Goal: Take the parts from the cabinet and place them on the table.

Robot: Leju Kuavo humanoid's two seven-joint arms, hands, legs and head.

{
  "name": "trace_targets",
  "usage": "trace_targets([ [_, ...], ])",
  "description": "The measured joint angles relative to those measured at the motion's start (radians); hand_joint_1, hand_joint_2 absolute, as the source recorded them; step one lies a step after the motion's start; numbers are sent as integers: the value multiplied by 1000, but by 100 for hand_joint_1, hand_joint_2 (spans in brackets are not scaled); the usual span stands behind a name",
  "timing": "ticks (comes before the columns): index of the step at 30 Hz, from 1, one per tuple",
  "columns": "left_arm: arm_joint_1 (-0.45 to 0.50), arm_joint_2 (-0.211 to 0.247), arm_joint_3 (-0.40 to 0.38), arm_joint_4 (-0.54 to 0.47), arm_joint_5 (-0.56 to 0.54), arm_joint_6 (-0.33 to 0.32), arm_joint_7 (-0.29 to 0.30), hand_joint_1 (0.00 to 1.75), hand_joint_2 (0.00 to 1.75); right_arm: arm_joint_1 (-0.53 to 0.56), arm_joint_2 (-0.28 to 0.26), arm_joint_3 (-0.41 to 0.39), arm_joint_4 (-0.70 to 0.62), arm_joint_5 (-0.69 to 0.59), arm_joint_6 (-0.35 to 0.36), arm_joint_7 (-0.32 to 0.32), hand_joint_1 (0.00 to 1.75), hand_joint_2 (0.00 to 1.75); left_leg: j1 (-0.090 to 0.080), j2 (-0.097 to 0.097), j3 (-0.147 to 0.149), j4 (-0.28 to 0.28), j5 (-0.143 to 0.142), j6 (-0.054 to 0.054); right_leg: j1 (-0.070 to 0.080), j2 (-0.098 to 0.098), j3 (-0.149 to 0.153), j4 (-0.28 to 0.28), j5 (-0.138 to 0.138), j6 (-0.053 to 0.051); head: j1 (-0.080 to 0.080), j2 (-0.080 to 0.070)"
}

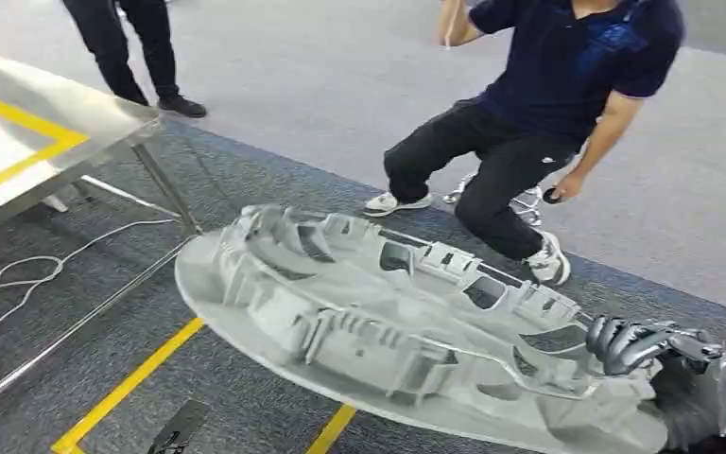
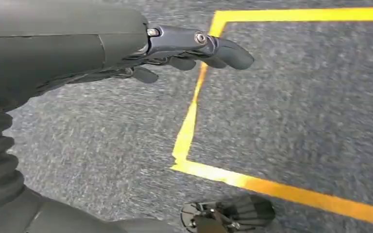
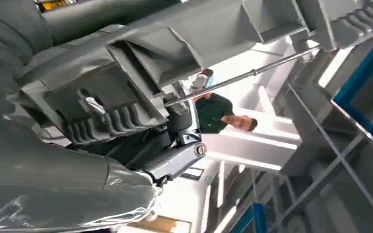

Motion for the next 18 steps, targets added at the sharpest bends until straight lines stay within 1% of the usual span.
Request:
trace_targets([
  [1, 1, 0, -5, 0, -3, 2, 1, 0, 175, 0, -5, -1, -4, 5, -1, 0, 175, 175, 1, -18, 1, 1, 1, -1, -1, 0, 18, -48, 39, 1, 1, 0],
  [2, 1, 0, -9, 0, -10, 3, 3, 0, 175, -2, -8, -1, -9, 10, -2, -1, 175, 175, 4, -34, 2, 3, 1, -3, -4, 5, 55, -127, 87, 1, 0, 0],
  [3, 2, -1, -15, 0, -17, 5, 6, 0, 175, -7, -11, -1, -15, 18, -5, -3, 175, 175, 7, -50, 3, 7, -1, -9, -9, 28, 104, -228, 138, 4, 0, 0],
  [4, 2, -1, -19, 0, -23, 6, 8, 0, 175, -13, -15, -1, -19, 27, -9, -7, 175, 175, 10, -62, 1, 12, -4, -16, -18, 78, 135, -292, 148, 11, 1, 0],
  [5, 0, 0, -24, 0, -27, 10, 9, 0, 175, -18, -17, 1, -20, 35, -15, -11, 175, 175, 5, -76, -8, 23, -6, -23, -20, 105, 148, -317, 132, 7, 2, 0],
  [7, 5, 0, -33, 0, -28, 10, 10, 0, 175, -24, -23, 2, -32, 48, -28, -13, 175, 175, 11, -98, -20, 17, 6, -36, -12, 84, 146, -303, 133, -8, 2, 0],
  [8, 11, -1, -34, 0, -28, 7, 9, 0, 175, -28, -25, 2, -34, 53, -34, -13, 175, 175, 14, -108, -23, 13, 10, -43, -10, 74, 145, -303, 134, -13, 2, 0],
  [9, 16, 1, -35, 0, -28, 4, 8, 0, 175, -32, -27, 3, -36, 55, -39, -13, 175, 175, 14, -119, -25, 13, 10, -47, -15, 60, 147, -310, 138, -20, 2, 0],
  [10, 19, 2, -35, 0, -28, 3, 7, 0, 175, -37, -28, 4, -39, 56, -41, -12, 175, 175, 9, -96, -25, 17, 7, -51, -18, 46, 152, -313, 139, -27, 3, 0],
  [11, 18, -4, -38, 0, -27, 0, 5, 0, 175, -37, -30, 4, -45, 58, -44, -12, 175, 175, 0, -40, -44, 54, -22, -55, -16, 32, 152, -314, 140, -31, -10, 0],
  [12, 13, -4, -40, 0, -27, -3, 3, 0, 175, -37, -30, 5, -50, 59, -48, -12, 175, 175, 1, -5, -82, 129, -63, -58, -12, 16, 152, -314, 138, -34, -13, 0],
  [13, 11, -5, -42, 0, -28, -4, 2, 0, 175, -37, -31, 7, -53, 61, -53, -12, 175, 175, 2, 15, -122, 211, -98, -58, -9, 0, 152, -314, 138, -36, -13, 0],
  [14, 10, -6, -44, 0, -28, -7, -1, 0, 175, -37, -34, 9, -56, 63, -59, -11, 175, 175, 2, 26, -157, 281, -121, -57, -7, -16, 152, -314, 135, -39, -13, 0],
  [15, 11, -8, -47, 0, -28, -8, -2, 0, 175, -37, -36, 11, -57, 65, -64, -10, 175, 175, 2, 31, -176, 315, -121, -57, -7, -31, 153, -314, 134, -41, -13, 0],
  [16, 13, -8, -50, 0, -29, -10, -3, 0, 175, -36, -38, 11, -57, 67, -69, -9, 175, 175, 3, 32, -168, 299, -97, -56, -6, -45, 155, -314, 132, -42, -13, 0],
  [17, 13, -9, -53, 0, -29, -11, -3, 0, 175, -37, -38, 13, -58, 68, -72, -9, 175, 175, 3, 34, -141, 243, -56, -54, -6, -58, 158, -314, 130, -41, -13, 0],
  [18, 13, -8, -55, 0, -29, -13, -4, 0, 175, -37, -39, 13, -60, 68, -75, -9, 175, 175, 2, 46, -99, 159, -11, -50, -6, -70, 162, -314, 127, -40, -13, 0],
])
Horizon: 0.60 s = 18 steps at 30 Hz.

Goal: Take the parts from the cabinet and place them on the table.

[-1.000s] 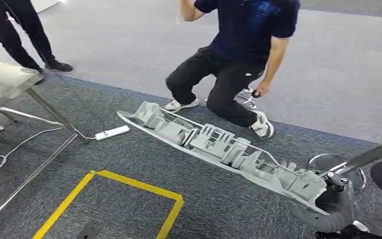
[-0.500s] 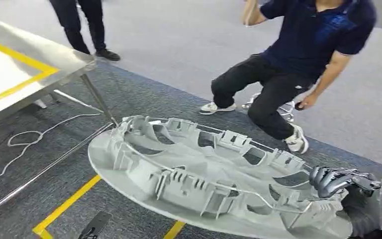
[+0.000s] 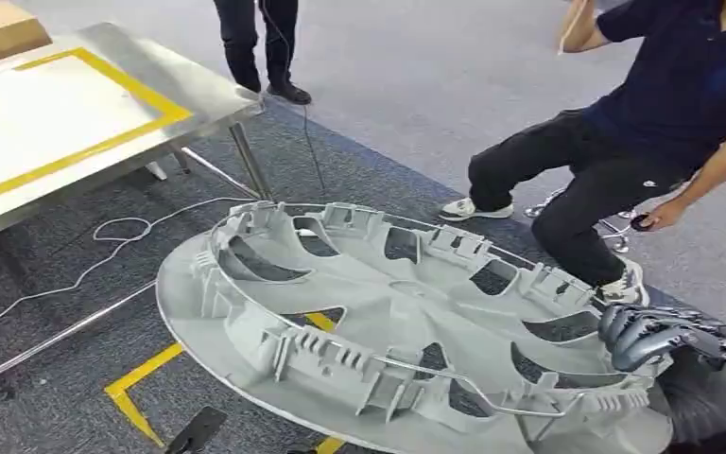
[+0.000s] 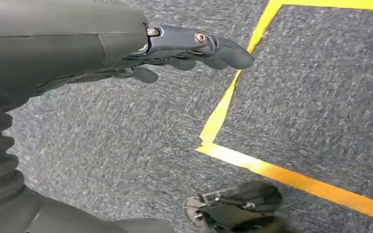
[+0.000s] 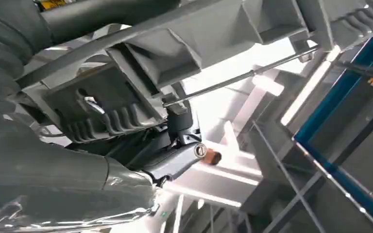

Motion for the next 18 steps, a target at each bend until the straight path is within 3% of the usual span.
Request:
trace_targets([
  [1, -1, 0, -2, 0, 0, 0, -2, 0, 175, 0, -1, 2, -3, 1, -6, 0, 175, 175, -3, 35, 42, -78, 33, 5, 1, -11, 5, 0, -4, 4, -1, 0],
  [2, -5, -2, -2, 0, 0, 0, -3, 0, 175, 0, -2, 3, -6, 1, -13, -1, 175, 175, -14, 86, 64, -117, 26, 5, 9, -19, 6, 2, -10, 10, 0, 0],
  [3, -11, -2, -2, 0, 1, -1, -6, 0, 175, 1, -5, 5, -7, 1, -19, -2, 175, 175, -14, 79, 64, -133, 17, 19, 14, -30, 4, 4, -13, 14, -2, 0],
  [6, -10, -1, -3, 0, 3, -2, -6, 0, 175, -4, -10, 15, -7, 2, -32, -2, 175, 175, -15, 40, 60, -137, 17, 33, 16, -70, 19, -6, -21, 26, 1, 0],
  [7, -8, -2, -3, 0, 4, -2, -4, 0, 175, -9, -11, 18, -8, 2, -34, -2, 175, 175, -6, 28, 65, -141, 20, 38, 10, -43, 15, 2, -30, 34, 2, 0],
  [8, -11, -2, -2, 0, 8, -2, -2, 0, 175, -14, -12, 20, -8, 3, -36, -1, 175, 175, -3, 17, 66, -141, 20, 44, 9, 20, 0, 43, -53, 37, 9, 0],
  [9, -15, -3, -3, 0, 10, -2, -2, 0, 175, -16, -14, 20, -7, 2, -38, 0, 175, 175, -2, 5, 66, -141, 21, 49, 8, 53, -40, 119, -90, 39, 13, 0],
  [11, -17, -5, -3, 0, 10, -2, 0, 0, 175, -19, -15, 25, -5, 2, -40, 1, 175, 175, -2, -25, 66, -141, 20, 51, 8, 68, -132, 287, -151, 42, 16, 0],
  [12, -15, -5, -3, 0, 11, -2, 1, 0, 175, -19, -15, 26, -3, 2, -41, 2, 175, 175, -3, -39, 67, -141, 20, 51, 8, 69, -158, 320, -150, 41, 17, 0],
  [13, -14, -5, -2, 0, 11, -2, 1, 0, 175, -20, -16, 27, -2, 2, -43, 3, 175, 175, -3, -53, 67, -141, 20, 51, 8, 69, -161, 308, -127, 39, 16, 0],
  [14, -14, -5, -2, 0, 11, -2, 2, 0, 175, -20, -16, 28, -2, 2, -45, 4, 175, 175, -2, -71, 69, -140, 20, 51, 8, 71, -141, 248, -78, 37, 17, 0],
  [15, -14, -6, -3, 0, 11, -2, 3, 0, 175, -22, -16, 28, -2, 2, -47, 5, 175, 175, -1, -86, 72, -140, 20, 50, 7, 80, -102, 157, -24, 35, 16, 0],
  [16, -14, -6, -3, 0, 11, -2, 4, 0, 175, -24, -16, 29, -2, 2, -48, 6, 175, 175, 1, -101, 74, -140, 20, 46, 4, 107, -60, 62, 22, 35, 17, 0],
  [17, -14, -6, -2, 0, 11, -2, 6, 0, 175, -25, -17, 30, -2, 2, -50, 6, 175, 175, -2, -112, 71, -139, 20, 39, -5, 169, -40, 19, 18, 35, 17, 0],
  [18, -15, -5, -2, 0, 11, -1, 9, 0, 175, -24, -18, 31, -1, 1, -52, 6, 175, 175, -3, -124, 64, -132, 21, 35, -8, 172, -28, 5, 16, 34, 14, 0],
])
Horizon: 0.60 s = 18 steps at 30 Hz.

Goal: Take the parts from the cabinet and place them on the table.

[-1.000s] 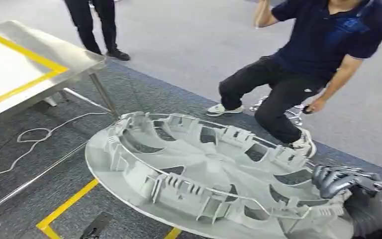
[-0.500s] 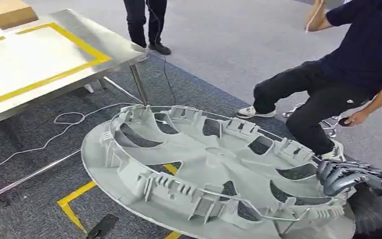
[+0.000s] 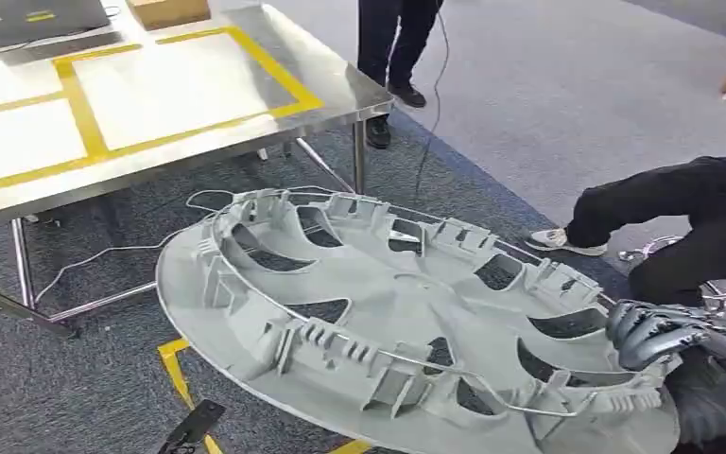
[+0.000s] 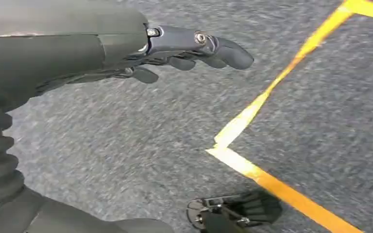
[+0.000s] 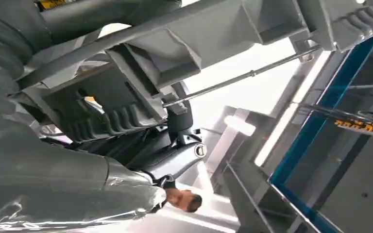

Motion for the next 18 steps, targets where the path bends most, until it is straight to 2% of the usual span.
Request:
trace_targets([
  [3, 11, 1, 0, 0, 0, 1, 1, 0, 175, -2, -1, 1, 1, 1, -3, 3, 175, 175, 8, -31, -8, -9, 12, -21, 8, -32, -4, 3, 4, -16, 1, 0],
  [4, 14, 6, 0, 0, 0, 2, 1, 0, 175, -5, -1, 1, 2, 1, -3, 3, 175, 175, 7, -8, -10, -4, 6, -24, 3, -47, 0, -3, 9, -24, 3, 0],
  [5, 13, 3, 0, 0, 0, 1, 2, 0, 175, -5, -1, 2, 2, 1, -3, 3, 175, 175, -2, 51, -21, 20, -15, -29, 3, -59, 1, -5, 9, -32, -10, 0],
  [6, 10, 3, 0, 0, 0, 1, 2, 0, 175, -5, -2, 2, 1, 0, -4, 3, 175, 175, -1, 86, -51, 81, -54, -34, 5, -73, 1, -5, 8, -36, -13, 0],
  [7, 7, 3, 0, 0, 1, 1, 3, 0, 175, -4, -2, 2, 1, 0, -4, 3, 175, 175, 2, 102, -90, 164, -95, -38, 7, -90, 2, -5, 7, -38, -13, 0],
  [8, 6, 2, 0, 0, 1, 1, 3, 0, 175, -4, -2, 2, 2, 1, -5, 3, 175, 175, 4, 108, -129, 248, -129, -40, 8, -106, 1, -5, 5, -40, -13, 0],
  [9, 8, 2, 0, 0, 1, 1, 5, 0, 175, -4, -2, 2, 3, 1, -5, 3, 175, 175, 5, 110, -154, 299, -140, -41, 9, -121, 1, -5, 5, -40, -13, 0],
  [10, 10, 2, 0, 0, 1, 1, 5, 0, 175, -4, -2, 2, 4, 0, -5, 3, 175, 175, 6, 110, -152, 298, -128, -42, 9, -135, 3, -5, 4, -40, -13, 0],
  [11, 10, 2, 0, 0, 1, 0, 5, 0, 175, -5, -2, 3, 4, 1, -6, 3, 175, 175, 6, 111, -132, 260, -98, -41, 9, -148, 4, -4, 3, -40, -13, 0],
  [12, 10, 3, 0, 0, 1, -3, 5, 0, 175, -5, -2, 3, 5, 1, -6, 4, 175, 175, 6, 117, -91, 182, -55, -38, 10, -161, 7, -5, 1, -38, -13, 0],
  [13, 9, 3, 0, 0, 1, -4, 5, 0, 175, -6, -2, 3, 5, 1, -6, 4, 175, 175, 3, 138, -38, 89, -15, -32, 11, -173, 12, -5, -2, -36, -13, 0],
  [14, 7, 4, 0, 0, 2, -5, 5, 0, 175, -7, -2, 3, 5, 1, -7, 4, 175, 175, -5, 198, 6, 14, -1, -24, 14, -183, 16, -5, -5, -32, -14, 0],
  [15, 2, 5, 0, 0, 3, -5, 5, 0, 175, -7, -2, 3, 5, 0, -8, 3, 175, 175, -14, 203, 11, -9, -12, -19, 23, -194, 15, 1, -12, -25, -15, 0],
  [18, 5, 6, 0, 0, 3, -6, 5, 0, 175, -10, -3, 6, 7, 0, -10, 5, 175, 175, -14, 167, 4, -8, -11, -6, 23, -228, 26, -11, -14, -13, -10, 0],
])
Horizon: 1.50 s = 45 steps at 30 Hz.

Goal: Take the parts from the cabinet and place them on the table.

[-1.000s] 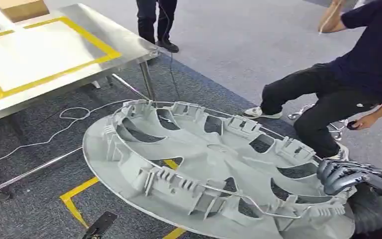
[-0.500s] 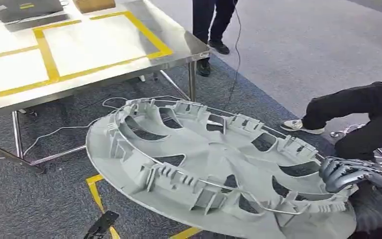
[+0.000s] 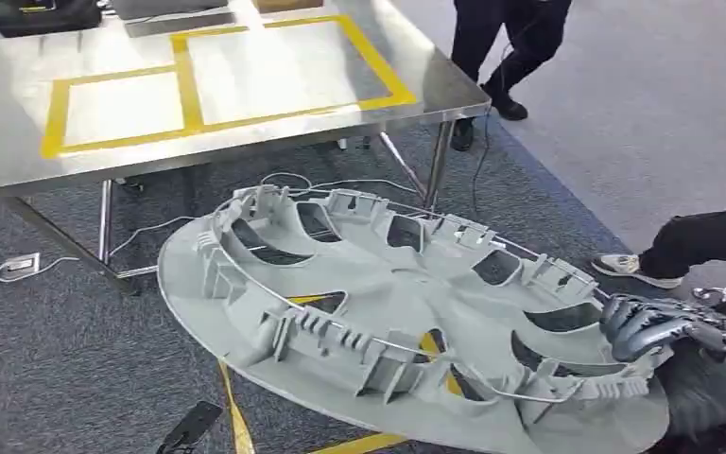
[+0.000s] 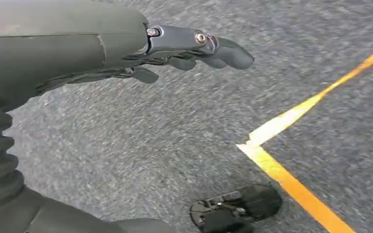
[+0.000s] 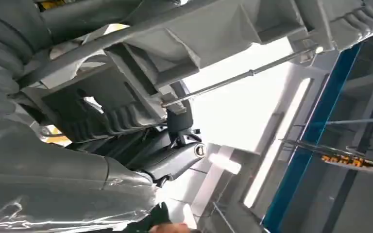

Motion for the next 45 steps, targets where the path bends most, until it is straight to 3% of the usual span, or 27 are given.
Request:
trace_targets([
  [1, 2, 0, 0, 0, 0, 0, 0, 0, 175, 0, -1, 3, 0, 0, 0, 0, 175, 175, 10, -16, 7, -9, 6, 9, -1, -7, -3, -1, -8, 10, -3, 0],
  [2, 3, 0, 0, 0, 0, 0, 0, 0, 175, -3, -3, 5, 0, 1, 0, 0, 175, 175, 13, -24, 11, -11, 7, 12, -4, 38, -2, 17, -21, 16, 3, 0],
  [3, 0, 1, 0, 0, 0, 0, 0, 0, 175, -1, -3, 6, 0, 0, 0, 0, 175, 175, 16, -34, 11, -11, 7, 17, -7, 89, -26, 71, -53, 18, 6, 0],
  [4, -3, 0, 0, 0, 0, -1, 0, 0, 175, -1, -5, 6, 2, 0, 0, 0, 175, 175, 18, -49, 11, -11, 7, 19, -8, 115, -70, 162, -95, 20, 12, 0],
  [6, -2, -2, 0, 0, 0, -1, 0, 0, 175, 0, -5, 9, 5, 0, 0, 0, 175, 175, 18, -74, 11, -11, 6, 20, -8, 125, -148, 307, -146, 23, 13, 0],
  [7, 0, -2, 0, 0, 0, -1, 0, 0, 175, 1, -5, 10, 7, 0, 0, 0, 175, 175, 18, -88, 12, -10, 6, 20, -8, 126, -162, 320, -134, 22, 13, 0],
  [10, 0, -2, 0, 0, 0, -1, 0, 0, 175, 1, -5, 10, 8, 0, 0, 0, 175, 175, 23, -133, 18, -8, 4, 14, -14, 147, -71, 103, 6, 22, 13, 0],
  [11, 0, -2, 0, 0, 0, -1, 0, 0, 175, 0, -5, 10, 8, 0, 0, 0, 175, 175, 24, -146, 18, -5, 3, 8, -21, 186, -36, 26, 30, 26, 13, 0],
  [12, -2, 0, 0, 0, 0, -1, 0, 0, 175, 0, -5, 11, 10, 0, 0, 0, 175, 175, 20, -155, 13, -2, 4, 1, -25, 226, -28, 9, 11, 28, 14, 0],
  [16, 4, 2, 0, 0, 0, -1, 0, 0, 175, -1, -5, 11, 12, 0, -2, 1, 175, 175, 28, -197, -6, -5, 17, -23, -22, 186, -25, 9, 19, 3, 12, 0],
  [19, -1, 2, 0, 0, 0, -3, 0, 0, 175, -2, -5, 11, 13, -2, -5, 0, 175, 175, 20, -75, -64, 119, -62, -35, -21, 143, -20, 6, 18, -18, 0, 0],
  [21, -5, 2, 0, 0, 1, -4, 2, 0, 175, -2, -5, 11, 15, -2, -5, 1, 175, 175, 23, -56, -141, 277, -125, -38, -17, 113, -21, 6, 16, -21, 0, 0],
  [22, -4, 1, -1, 0, 1, -4, 4, 0, 175, -2, -5, 11, 16, -3, -6, 1, 175, 175, 23, -56, -159, 314, -130, -39, -16, 98, -20, 6, 15, -21, 0, 0],
  [24, -2, 2, 0, 0, 5, -4, 8, 0, 175, -2, -5, 11, 19, -3, -7, 3, 175, 175, 22, -55, -125, 248, -72, -35, -14, 71, -17, 6, 12, -22, -1, 0],
  [25, -2, 2, -1, 0, 6, -4, 8, 0, 175, -2, -5, 11, 19, -3, -7, 3, 175, 175, 21, -45, -78, 160, -27, -29, -13, 58, -13, 6, 10, -20, 0, 0],
  [26, -3, 3, -1, 0, 6, -4, 8, 0, 175, -3, -5, 12, 20, -3, -7, 3, 175, 175, 16, -12, -25, 66, 10, -21, -12, 47, -8, 6, 7, -17, 0, 0],
  [27, -5, 3, -1, 0, 6, -4, 8, 0, 175, -3, -5, 12, 20, -3, -7, 3, 175, 175, 3, 42, 5, 11, -1, -17, -4, 35, -6, 6, 2, -11, -1, 0],
  [31, -1, 3, -1, 0, 6, -4, 8, 0, 175, -11, -5, 15, 23, -5, -9, 7, 175, 175, 2, -6, -2, 1, 4, 4, 0, -6, 5, -3, -3, 7, -1, 0],
  [32, 1, 3, -1, 0, 6, -4, 8, 0, 175, -15, -6, 17, 23, -4, -10, 7, 175, 175, 13, -14, 3, -7, 9, 11, -3, 3, -2, 2, -11, 15, -1, 0],
  [34, -4, 4, -1, 0, 6, -4, 9, 0, 175, -17, -6, 20, 24, -1, -14, 9, 175, 175, 17, -29, 3, -7, 8, 19, -6, 98, -41, 97, -67, 21, 9, 0],
  [36, -5, 3, -2, 0, 7, -4, 10, 0, 175, -16, -6, 24, 26, 5, -20, 12, 175, 175, 16, -43, 3, -7, 7, 22, -7, 126, -134, 278, -142, 26, 13, 0],
  [37, -4, 3, -2, 0, 7, -4, 10, 0, 175, -16, -6, 25, 28, 6, -22, 14, 175, 175, 15, -48, 4, -7, 6, 23, -7, 127, -163, 325, -149, 26, 12, 0],
  [39, -4, 3, -2, 0, 7, -4, 11, 0, 175, -16, -6, 28, 32, 7, -23, 15, 175, 175, 16, -59, 6, -6, 6, 22, -8, 126, -153, 273, -88, 26, 13, 0],
  [41, -4, 2, -2, 0, 8, -5, 11, 0, 175, -17, -6, 31, 32, 10, -24, 15, 175, 175, 19, -68, 13, -5, 2, 16, -11, 127, -67, 81, 17, 25, 13, 0],
  [42, -4, 3, -2, 0, 8, -5, 11, 0, 175, -18, -6, 33, 32, 10, -25, 15, 175, 175, 17, -71, 14, -4, 0, 10, -13, 133, -38, 19, 23, 28, 13, 0],
  [44, -5, 4, -2, 0, 12, -5, 11, 0, 175, -17, -6, 35, 32, 10, -28, 14, 175, 175, 11, -74, 5, 2, 3, 2, -13, 138, -28, 2, 23, 15, 9, 0],
  [45, -3, 6, -2, 0, 16, -5, 14, 0, 175, -17, -6, 36, 32, 11, -31, 15, 175, 175, 10, -74, 3, 3, 5, 18, -13, 139, -31, 1, 28, 20, 10, 0],
])
